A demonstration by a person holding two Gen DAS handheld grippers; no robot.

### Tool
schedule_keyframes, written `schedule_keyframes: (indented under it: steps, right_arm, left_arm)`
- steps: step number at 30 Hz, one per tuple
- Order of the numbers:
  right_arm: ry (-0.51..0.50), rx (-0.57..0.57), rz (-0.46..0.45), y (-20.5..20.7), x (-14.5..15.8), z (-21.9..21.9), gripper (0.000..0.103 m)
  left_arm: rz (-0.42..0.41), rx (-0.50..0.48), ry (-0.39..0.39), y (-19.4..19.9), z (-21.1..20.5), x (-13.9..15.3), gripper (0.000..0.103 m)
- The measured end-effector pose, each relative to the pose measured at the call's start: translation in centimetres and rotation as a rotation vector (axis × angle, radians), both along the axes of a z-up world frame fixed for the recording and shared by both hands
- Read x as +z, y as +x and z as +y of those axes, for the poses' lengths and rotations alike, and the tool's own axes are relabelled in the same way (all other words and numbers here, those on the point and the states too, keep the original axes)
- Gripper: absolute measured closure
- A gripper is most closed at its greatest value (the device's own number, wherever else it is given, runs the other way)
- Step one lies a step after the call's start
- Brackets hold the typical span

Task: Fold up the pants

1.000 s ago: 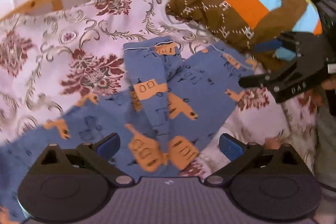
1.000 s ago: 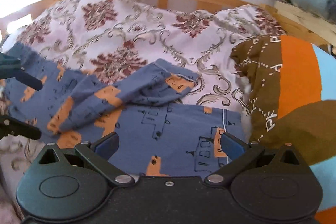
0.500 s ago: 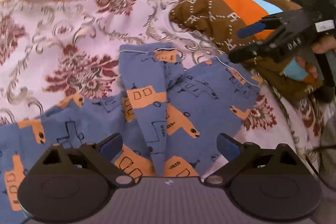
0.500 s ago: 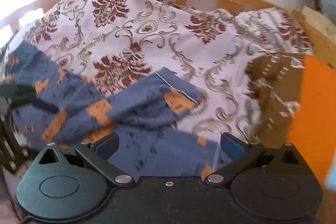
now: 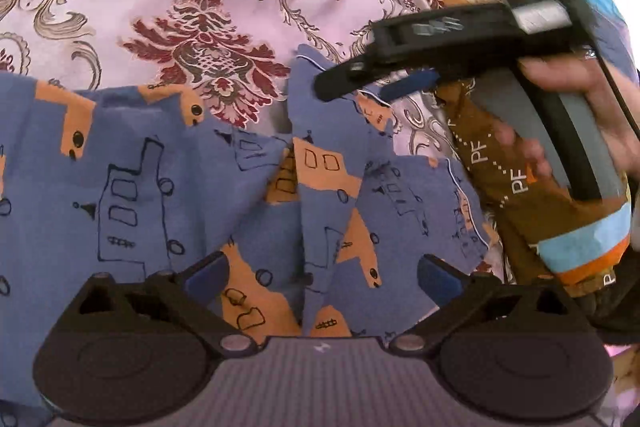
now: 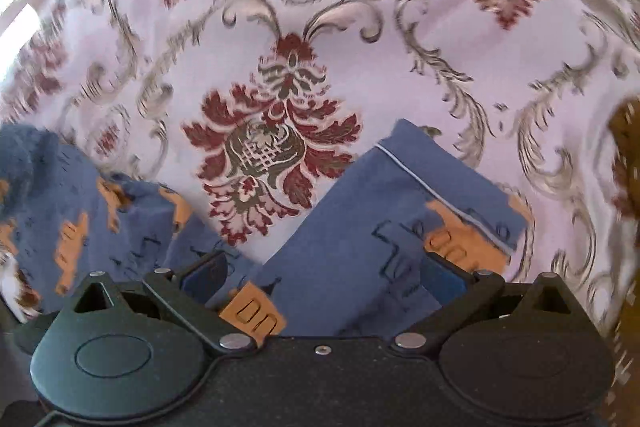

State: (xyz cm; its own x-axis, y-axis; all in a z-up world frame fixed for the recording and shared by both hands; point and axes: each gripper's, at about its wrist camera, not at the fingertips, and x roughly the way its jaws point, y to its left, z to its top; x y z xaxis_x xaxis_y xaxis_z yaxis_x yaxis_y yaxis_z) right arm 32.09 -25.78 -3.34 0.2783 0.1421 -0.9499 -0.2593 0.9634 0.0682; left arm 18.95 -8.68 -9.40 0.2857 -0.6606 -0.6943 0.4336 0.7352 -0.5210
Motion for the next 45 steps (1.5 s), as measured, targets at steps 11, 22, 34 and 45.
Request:
schedule_keyframes:
  steps: [11,22,34,45]
  right_arm:
    - [-0.098,0.066,-0.009,2.1,-2.2,2.8,0.050]
    - [-0.126,-0.030,-0.053,2.0,-3.2,2.2,0.101]
    - [0.161,-0.337,-0.381,-8.7,4.9,-4.9,0.102]
    - [0.306,-0.773,-0.425,-25.3,-0.4,-10.8,0.102]
  left_arm:
    - [-0.093,-0.057,0.095,-1.0,-1.1,0.6,0.050]
    - [-0.052,-0.064,0.085,-0.6,-0.7,0.2,0.098]
    - [-0.201,-0.131,0.101,-2.6,-1.9,2.3,0.100]
    - [-0.404,-0.425,0.306,-8.3,-5.9,1.9,0.101]
